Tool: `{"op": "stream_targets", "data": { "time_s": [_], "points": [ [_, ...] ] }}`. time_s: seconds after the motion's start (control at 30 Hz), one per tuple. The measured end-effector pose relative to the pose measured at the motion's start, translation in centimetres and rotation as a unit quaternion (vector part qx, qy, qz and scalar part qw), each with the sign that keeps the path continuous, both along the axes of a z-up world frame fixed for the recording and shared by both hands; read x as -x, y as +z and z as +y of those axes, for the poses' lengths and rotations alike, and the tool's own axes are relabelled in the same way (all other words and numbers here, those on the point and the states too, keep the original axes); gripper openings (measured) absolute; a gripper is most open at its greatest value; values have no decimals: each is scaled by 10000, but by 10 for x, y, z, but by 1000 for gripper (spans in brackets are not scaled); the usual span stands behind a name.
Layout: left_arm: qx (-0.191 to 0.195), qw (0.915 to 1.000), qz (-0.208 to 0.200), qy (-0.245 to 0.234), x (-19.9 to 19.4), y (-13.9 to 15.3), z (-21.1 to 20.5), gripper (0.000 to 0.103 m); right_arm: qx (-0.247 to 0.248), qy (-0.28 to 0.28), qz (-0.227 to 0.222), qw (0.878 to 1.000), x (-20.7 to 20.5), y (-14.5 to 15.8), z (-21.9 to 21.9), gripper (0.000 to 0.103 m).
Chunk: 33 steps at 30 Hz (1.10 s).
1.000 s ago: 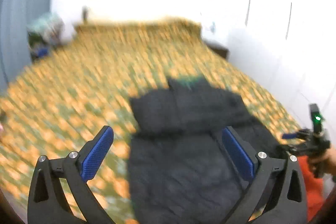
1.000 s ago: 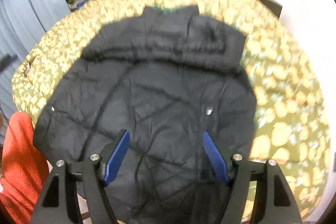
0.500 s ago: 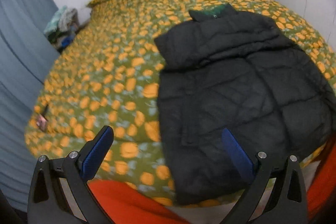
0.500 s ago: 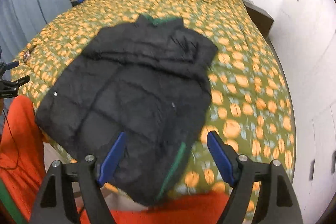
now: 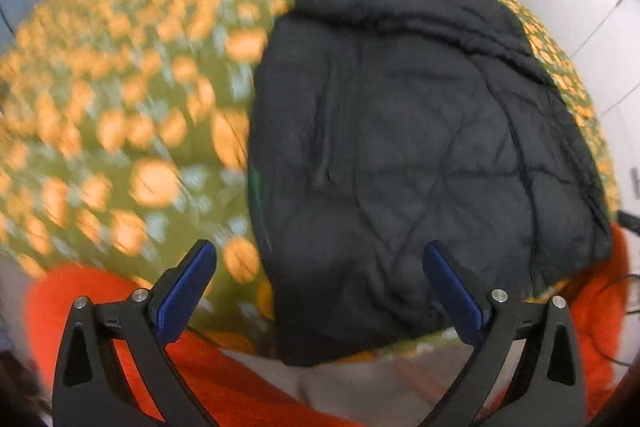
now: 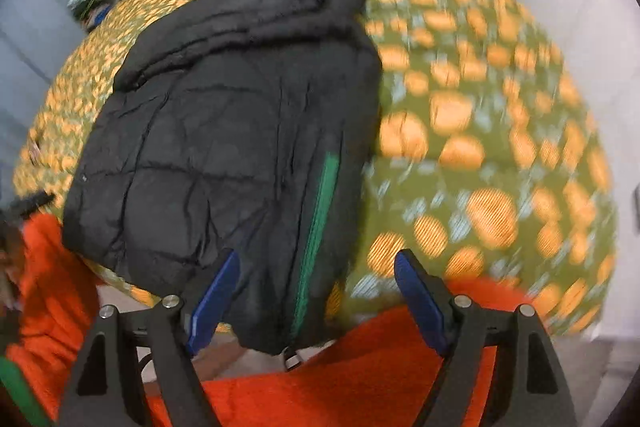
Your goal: Fold large clothes
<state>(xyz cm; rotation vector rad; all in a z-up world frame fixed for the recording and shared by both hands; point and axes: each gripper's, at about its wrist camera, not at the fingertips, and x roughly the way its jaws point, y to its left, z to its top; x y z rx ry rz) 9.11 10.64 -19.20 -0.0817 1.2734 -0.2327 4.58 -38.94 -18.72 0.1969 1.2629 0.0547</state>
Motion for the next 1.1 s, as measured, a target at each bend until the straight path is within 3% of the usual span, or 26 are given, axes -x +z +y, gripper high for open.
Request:
{"op": "stream_targets", "data": {
  "time_s": [0.1, 0.17, 0.27, 0.37, 0.4, 0.43, 0.5, 0.53, 0.63, 0.7, 0.8, 0.9, 1.0, 1.1],
  "points": [
    [385, 9984, 325, -268, -1, -23, -8, 103, -370, -41, 193, 9991, -1, -23, 0, 81],
    [419, 9972, 492, -376, -2, -37, -17, 103, -349, -112, 490, 9981, -4, -41, 0, 81],
    [153, 9969, 607, -466, -5, -49, -25, 103, -663, -131, 761, 9948, -7, -61, 1, 81],
    [500, 9924, 1073, -322, -9, -62, -20, 103, -953, -106, 930, 9910, -7, -70, 3, 78],
    [628, 9896, 1263, -277, -10, -66, -18, 103, -1049, -83, 924, 9902, -7, -69, 3, 70],
    [714, 9868, 1439, -227, -10, -69, -16, 103, -1203, -53, 902, 9886, -7, -67, 3, 45],
    [727, 9842, 1598, -209, -9, -68, -17, 97, -1288, -86, 873, 9878, -7, -62, 0, 36],
    [660, 9845, 1614, -203, -7, -63, -19, 88, -1350, -77, 832, 9873, -9, -57, 0, 31],
    [524, 9858, 1571, -288, -5, -50, -21, 43, -1738, -123, 593, 9829, -10, -39, -3, 22],
    [693, 9851, 1554, -254, -4, -40, -19, 26, -2019, -131, 360, 9787, -12, -21, -5, 20],
    [827, 9868, 1366, -275, -1, -13, -18, 22, -2226, -41, 4, 9749, -19, 12, -3, 19],
    [970, 9891, 1031, -393, 7, 26, -14, 21, -2115, 199, -188, 9770, -26, 38, -3, 19],
    [964, 9900, 846, -586, 24, 56, -10, 21, -1897, 452, -165, 9807, -22, 55, 3, 18],
    [921, 9885, 959, -724, 51, 70, 2, 21, -1848, 624, 13, 9808, -7, 59, 0, 18]
  ]
}}
